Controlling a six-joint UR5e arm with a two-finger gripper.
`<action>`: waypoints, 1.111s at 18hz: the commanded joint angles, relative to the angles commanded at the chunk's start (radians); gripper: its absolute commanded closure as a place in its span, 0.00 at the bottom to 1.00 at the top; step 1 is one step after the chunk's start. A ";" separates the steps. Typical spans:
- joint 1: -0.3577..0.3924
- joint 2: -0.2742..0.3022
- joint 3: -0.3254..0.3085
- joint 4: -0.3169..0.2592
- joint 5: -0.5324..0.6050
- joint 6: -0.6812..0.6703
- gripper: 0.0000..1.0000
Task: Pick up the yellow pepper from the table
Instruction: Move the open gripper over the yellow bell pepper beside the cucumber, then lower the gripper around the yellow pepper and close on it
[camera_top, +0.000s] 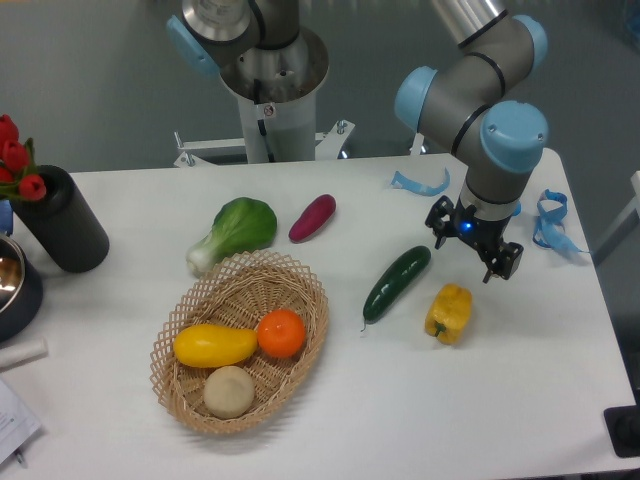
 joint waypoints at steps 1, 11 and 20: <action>-0.002 -0.003 0.002 0.008 0.000 -0.002 0.00; -0.017 -0.060 0.014 0.081 0.000 -0.078 0.00; -0.051 -0.114 0.063 0.083 0.002 -0.152 0.00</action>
